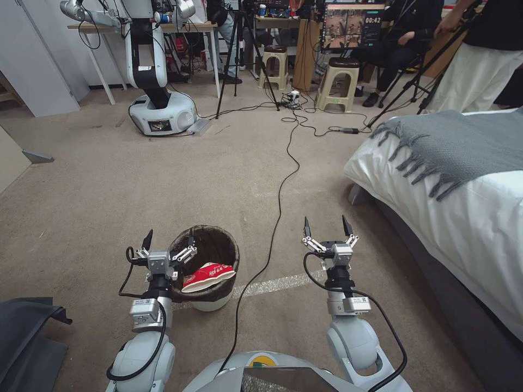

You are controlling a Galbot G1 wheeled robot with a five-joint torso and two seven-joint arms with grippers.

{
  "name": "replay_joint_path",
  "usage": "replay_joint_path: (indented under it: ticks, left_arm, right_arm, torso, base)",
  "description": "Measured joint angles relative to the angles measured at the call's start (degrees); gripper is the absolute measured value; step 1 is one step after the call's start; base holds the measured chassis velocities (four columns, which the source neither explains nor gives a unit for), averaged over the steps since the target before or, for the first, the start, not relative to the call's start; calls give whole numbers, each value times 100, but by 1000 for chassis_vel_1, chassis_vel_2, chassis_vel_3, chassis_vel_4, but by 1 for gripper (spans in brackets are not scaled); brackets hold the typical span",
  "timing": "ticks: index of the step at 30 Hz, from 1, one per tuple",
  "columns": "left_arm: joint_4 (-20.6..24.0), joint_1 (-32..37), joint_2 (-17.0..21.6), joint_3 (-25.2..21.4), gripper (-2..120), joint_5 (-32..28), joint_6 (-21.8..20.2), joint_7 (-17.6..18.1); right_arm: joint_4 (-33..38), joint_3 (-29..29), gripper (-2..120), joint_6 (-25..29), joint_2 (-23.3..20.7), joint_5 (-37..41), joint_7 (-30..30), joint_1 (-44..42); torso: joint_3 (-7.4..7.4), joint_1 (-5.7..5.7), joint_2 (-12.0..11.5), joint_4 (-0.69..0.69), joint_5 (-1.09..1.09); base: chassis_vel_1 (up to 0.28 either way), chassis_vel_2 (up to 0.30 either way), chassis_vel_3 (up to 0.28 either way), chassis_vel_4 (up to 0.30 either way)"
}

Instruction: Pick up the trash bin, then pick up the garbage from the floor and place it into the trash bin.

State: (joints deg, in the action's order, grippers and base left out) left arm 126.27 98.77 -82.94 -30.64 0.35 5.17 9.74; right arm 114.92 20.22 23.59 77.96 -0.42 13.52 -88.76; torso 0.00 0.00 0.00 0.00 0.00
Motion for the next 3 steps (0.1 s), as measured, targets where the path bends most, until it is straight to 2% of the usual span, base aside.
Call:
replay_joint_path:
  ticks: [3]
  left_arm:
    - [2, -1, 0, 0, 100, -3, -3, 1]
  right_arm:
    - [0, 0, 100, 1, 0, 1, -1, 0]
  torso:
    - [0, 0, 0, 0, 0]
  base:
    - [0, 0, 0, 0]
